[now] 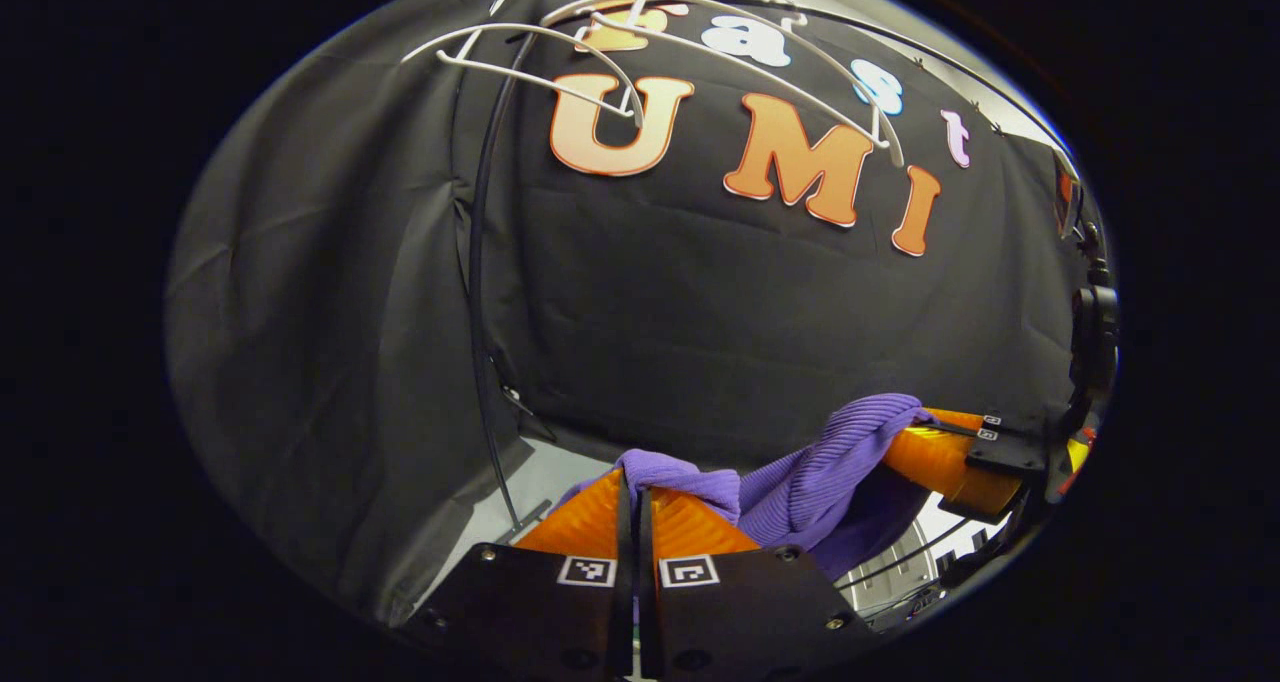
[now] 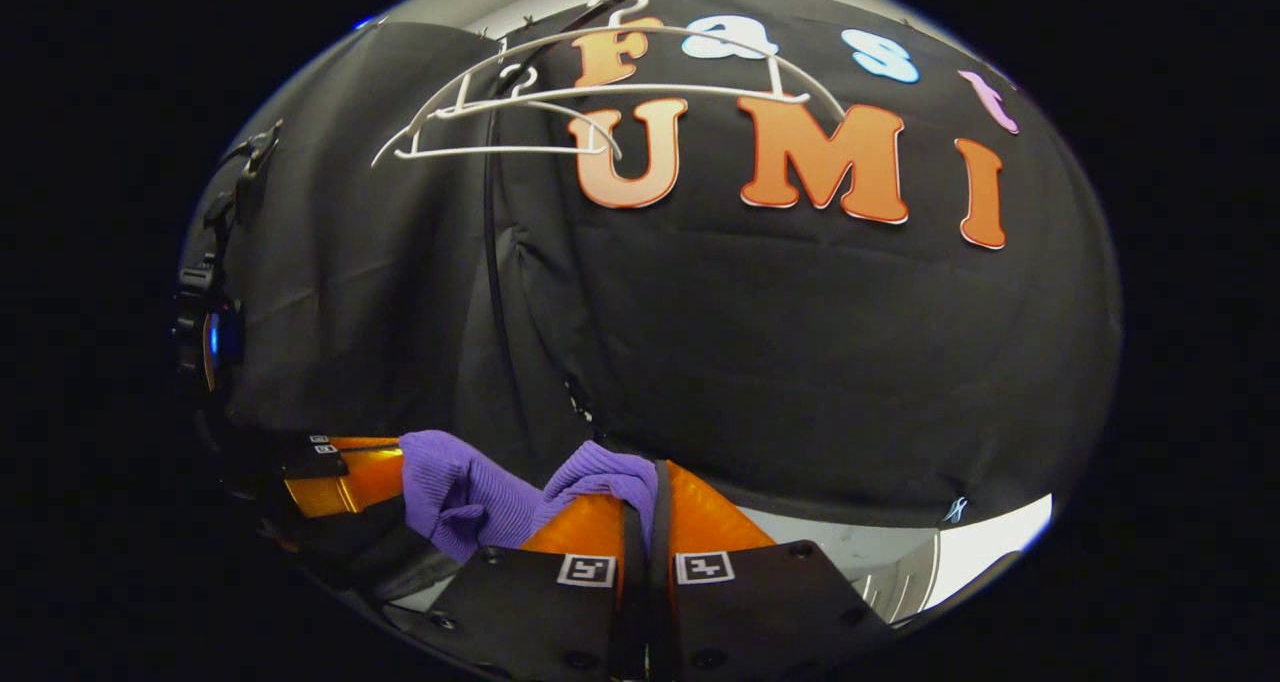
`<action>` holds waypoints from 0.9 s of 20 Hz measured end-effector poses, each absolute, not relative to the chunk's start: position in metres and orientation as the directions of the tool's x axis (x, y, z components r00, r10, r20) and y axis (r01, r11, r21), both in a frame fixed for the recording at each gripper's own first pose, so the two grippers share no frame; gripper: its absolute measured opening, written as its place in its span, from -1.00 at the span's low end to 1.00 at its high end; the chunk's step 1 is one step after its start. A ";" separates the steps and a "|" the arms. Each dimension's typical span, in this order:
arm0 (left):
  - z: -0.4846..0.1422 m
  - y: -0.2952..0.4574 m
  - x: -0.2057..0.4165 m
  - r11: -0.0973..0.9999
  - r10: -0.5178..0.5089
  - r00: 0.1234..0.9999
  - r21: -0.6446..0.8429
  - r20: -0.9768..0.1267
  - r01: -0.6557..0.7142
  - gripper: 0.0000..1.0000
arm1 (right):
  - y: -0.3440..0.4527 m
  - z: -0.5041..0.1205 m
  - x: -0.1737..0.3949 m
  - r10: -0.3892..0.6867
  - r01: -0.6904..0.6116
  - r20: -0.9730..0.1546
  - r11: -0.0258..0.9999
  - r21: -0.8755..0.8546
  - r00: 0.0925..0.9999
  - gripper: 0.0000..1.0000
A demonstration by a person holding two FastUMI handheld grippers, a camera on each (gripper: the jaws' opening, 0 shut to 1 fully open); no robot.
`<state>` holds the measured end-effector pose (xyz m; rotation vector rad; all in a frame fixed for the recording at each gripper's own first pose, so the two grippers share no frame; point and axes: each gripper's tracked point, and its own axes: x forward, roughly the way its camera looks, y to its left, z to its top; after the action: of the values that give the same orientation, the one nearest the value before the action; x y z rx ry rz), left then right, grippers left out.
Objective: Grasp the clothes on the hanger with both hands and then place them into the laundry hamper below.
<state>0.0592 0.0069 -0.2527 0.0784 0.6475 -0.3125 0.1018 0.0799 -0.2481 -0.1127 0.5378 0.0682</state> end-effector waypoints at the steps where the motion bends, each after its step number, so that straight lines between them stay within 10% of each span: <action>1: -0.260 0.002 0.054 0.947 -0.266 0.735 -0.026 -0.623 0.320 -0.94 | 0.080 -0.255 0.100 0.043 -0.101 -0.533 0.992 -0.079 0.845 -0.83; 6: -0.293 0.004 0.047 0.961 -0.217 0.675 -0.033 -0.705 0.275 -0.83 | 0.070 -0.299 0.087 0.043 -0.105 -0.643 0.993 -0.059 0.764 -0.75; 8: -0.305 0.015 0.040 0.975 -0.170 0.652 -0.029 -0.739 0.220 -0.64 | 0.060 -0.320 0.077 0.027 -0.101 -0.692 0.993 -0.067 0.722 -0.02; 13: -0.308 0.029 0.046 0.982 -0.095 0.672 0.041 -0.734 0.184 0.99 | 0.043 -0.358 0.054 0.003 -0.072 -0.785 0.996 -0.052 0.620 0.81; 18: -0.313 0.025 0.041 0.977 -0.109 0.655 0.040 -0.747 0.208 0.92 | 0.048 -0.357 0.059 0.048 -0.077 -0.801 0.997 0.002 0.596 0.82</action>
<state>0.0408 0.0246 -0.3134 0.1265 0.8376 -0.1800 0.0592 0.0481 -0.3566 -0.0336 0.9289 0.0726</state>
